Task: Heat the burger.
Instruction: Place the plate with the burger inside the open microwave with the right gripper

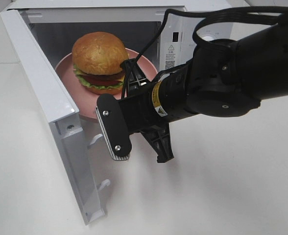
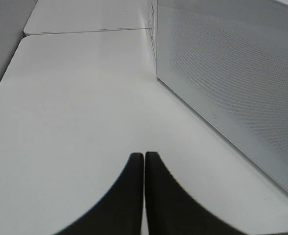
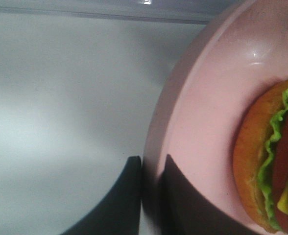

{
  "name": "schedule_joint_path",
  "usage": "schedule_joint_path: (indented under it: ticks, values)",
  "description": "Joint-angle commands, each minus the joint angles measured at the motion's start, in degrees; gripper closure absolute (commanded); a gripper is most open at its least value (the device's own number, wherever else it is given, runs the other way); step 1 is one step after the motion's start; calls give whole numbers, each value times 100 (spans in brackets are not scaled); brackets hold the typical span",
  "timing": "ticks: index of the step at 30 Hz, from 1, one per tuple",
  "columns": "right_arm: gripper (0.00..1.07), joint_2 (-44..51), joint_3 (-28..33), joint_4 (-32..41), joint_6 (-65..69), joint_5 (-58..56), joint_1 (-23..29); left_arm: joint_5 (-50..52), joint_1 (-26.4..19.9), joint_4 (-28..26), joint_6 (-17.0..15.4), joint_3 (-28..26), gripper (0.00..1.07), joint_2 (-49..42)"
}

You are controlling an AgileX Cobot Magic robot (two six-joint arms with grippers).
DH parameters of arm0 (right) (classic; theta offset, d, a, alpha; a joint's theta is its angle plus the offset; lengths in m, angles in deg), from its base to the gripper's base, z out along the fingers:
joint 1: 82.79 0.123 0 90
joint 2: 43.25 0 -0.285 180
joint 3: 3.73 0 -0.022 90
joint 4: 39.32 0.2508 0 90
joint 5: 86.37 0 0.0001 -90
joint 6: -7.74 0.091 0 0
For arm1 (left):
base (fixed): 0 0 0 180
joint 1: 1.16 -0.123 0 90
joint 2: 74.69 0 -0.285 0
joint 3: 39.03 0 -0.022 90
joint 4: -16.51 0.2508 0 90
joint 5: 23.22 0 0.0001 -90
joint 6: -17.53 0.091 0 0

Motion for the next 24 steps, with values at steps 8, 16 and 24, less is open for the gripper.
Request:
schedule_joint_path:
  ticks: [8, 16, 24]
  values:
    - [107, -11, -246, -132, -510, 390, -401, 57, 29, -17, 0, 17, 106, -103]
    - [107, -229, -246, -126, -625, 435, -401, 57, 29, -17, 0, 17, 106, -103]
    - [107, -441, -636, 63, -602, 269, -453, 57, 29, -17, 0, 17, 106, -103]
